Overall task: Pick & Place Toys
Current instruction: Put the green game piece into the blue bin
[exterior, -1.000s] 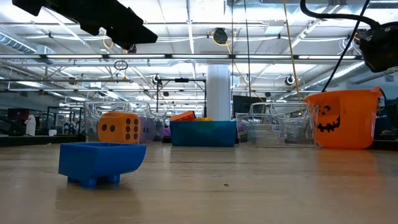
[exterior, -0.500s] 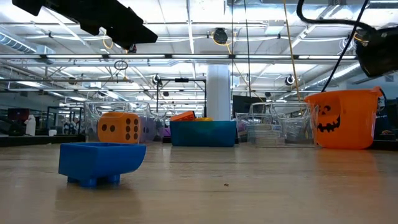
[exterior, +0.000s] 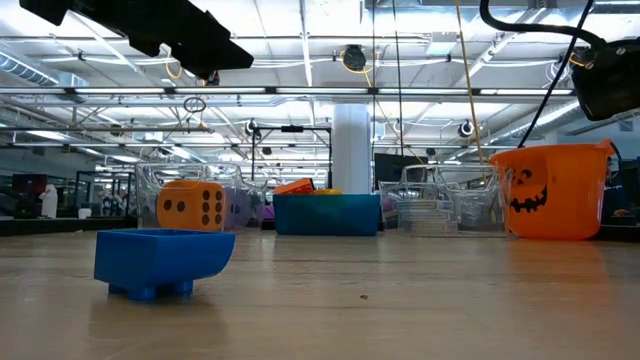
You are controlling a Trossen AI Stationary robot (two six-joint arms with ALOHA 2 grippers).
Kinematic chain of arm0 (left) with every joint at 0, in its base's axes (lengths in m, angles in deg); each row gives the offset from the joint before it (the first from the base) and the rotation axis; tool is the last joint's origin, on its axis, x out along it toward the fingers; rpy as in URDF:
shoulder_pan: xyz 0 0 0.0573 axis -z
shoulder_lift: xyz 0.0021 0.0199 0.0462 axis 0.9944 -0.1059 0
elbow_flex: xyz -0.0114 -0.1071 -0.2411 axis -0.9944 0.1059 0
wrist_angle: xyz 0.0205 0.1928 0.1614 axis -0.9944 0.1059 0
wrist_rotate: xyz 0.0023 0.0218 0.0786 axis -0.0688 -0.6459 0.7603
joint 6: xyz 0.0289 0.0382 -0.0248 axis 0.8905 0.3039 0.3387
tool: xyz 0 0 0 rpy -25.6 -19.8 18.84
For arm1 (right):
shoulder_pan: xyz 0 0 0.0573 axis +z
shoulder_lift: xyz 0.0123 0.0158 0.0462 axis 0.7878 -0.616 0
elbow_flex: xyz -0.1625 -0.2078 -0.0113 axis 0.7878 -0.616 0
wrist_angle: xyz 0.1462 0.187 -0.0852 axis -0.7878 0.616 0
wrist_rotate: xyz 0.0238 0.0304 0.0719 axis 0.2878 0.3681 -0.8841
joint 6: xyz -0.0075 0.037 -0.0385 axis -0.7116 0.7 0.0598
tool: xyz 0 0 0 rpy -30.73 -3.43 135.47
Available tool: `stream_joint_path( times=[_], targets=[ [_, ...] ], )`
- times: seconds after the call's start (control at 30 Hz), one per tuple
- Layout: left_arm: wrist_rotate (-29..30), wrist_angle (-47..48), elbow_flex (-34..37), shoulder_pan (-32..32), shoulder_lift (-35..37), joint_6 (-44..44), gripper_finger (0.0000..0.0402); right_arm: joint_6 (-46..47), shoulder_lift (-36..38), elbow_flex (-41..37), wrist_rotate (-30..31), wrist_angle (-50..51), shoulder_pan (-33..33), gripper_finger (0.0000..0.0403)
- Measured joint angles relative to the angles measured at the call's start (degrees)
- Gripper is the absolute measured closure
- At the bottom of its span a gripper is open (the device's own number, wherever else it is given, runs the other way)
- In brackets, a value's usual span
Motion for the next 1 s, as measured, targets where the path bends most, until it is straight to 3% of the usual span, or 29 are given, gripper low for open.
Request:
stream_joint_path(
  times=[0.37, 1.0],
  targets=[
    [0.0, 0.0, 0.0, 0.0, 0.0, 0.0, 0.0172, -1.4, 0.4, -0.7, 0.4, -0.6, 0.0, 0.0365],
    [0.0, 0.0, 0.0, 0.0, 0.0, 0.0, 0.0172, -5.8, 0.2, -1.3, 0.3, -4.1, 0.0, 0.0400]
  ],
)
